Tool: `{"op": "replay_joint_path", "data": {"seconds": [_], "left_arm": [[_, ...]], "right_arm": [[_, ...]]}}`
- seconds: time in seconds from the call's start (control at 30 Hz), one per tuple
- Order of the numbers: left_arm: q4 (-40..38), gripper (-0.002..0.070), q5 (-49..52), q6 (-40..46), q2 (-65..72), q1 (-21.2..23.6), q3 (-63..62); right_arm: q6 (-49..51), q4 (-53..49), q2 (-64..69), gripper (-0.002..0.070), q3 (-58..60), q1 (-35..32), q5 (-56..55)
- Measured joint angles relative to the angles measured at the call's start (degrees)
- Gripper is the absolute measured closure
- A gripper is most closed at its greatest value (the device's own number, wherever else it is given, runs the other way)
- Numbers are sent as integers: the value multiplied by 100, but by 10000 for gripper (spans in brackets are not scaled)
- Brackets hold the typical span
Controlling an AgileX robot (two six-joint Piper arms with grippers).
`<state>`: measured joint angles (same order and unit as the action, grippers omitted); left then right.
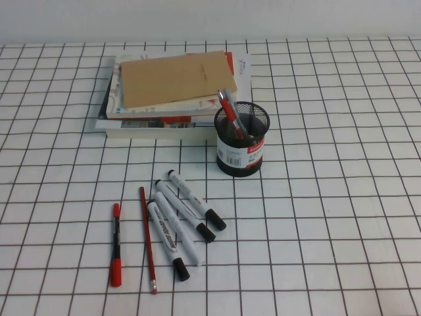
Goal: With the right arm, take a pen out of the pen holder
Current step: 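Take a marker out of the pen holder and lay it on the table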
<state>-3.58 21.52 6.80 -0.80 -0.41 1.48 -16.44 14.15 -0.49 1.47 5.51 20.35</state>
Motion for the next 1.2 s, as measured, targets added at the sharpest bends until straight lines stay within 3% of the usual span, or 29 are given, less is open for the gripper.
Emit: {"op": "replay_joint_path", "data": {"seconds": [1.2], "left_arm": [[0, 679, 0, 0, 0, 0, 0]], "right_arm": [[0, 234, 0, 692, 0, 0, -27]]}}
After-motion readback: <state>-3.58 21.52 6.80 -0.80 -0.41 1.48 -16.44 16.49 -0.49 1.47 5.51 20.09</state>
